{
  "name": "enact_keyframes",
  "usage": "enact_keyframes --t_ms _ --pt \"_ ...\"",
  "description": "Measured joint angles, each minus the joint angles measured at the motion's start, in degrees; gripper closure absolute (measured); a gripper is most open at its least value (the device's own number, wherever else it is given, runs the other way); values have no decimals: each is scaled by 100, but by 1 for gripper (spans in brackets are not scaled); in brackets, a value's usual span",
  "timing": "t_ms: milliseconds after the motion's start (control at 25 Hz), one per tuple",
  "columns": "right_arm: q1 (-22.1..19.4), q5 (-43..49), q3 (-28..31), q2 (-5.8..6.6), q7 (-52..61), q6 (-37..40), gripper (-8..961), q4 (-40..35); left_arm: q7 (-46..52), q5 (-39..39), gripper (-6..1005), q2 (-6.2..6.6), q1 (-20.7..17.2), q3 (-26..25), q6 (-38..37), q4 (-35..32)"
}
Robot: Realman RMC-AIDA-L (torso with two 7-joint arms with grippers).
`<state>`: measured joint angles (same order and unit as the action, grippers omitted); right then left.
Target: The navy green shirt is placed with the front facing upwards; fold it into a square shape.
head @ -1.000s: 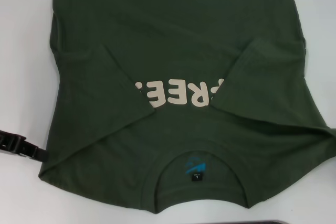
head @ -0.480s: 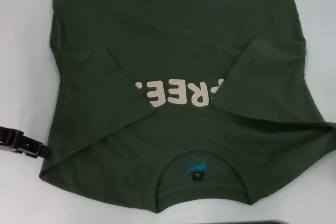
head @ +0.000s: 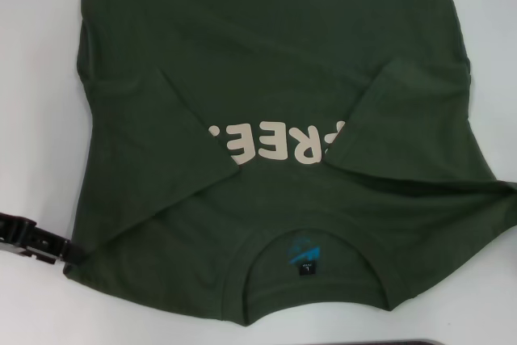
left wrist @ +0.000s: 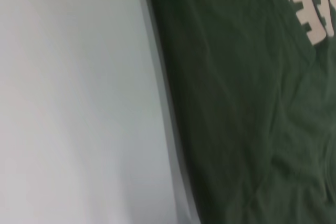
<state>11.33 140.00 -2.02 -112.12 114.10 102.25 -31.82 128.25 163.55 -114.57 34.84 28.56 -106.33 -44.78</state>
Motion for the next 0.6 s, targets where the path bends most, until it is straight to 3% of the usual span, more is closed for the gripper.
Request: enact_keyframes --t_ms 600 --pt "18 1 0 -5 6 10 879 0 -88 -37 427 -96 57 181 187 275"
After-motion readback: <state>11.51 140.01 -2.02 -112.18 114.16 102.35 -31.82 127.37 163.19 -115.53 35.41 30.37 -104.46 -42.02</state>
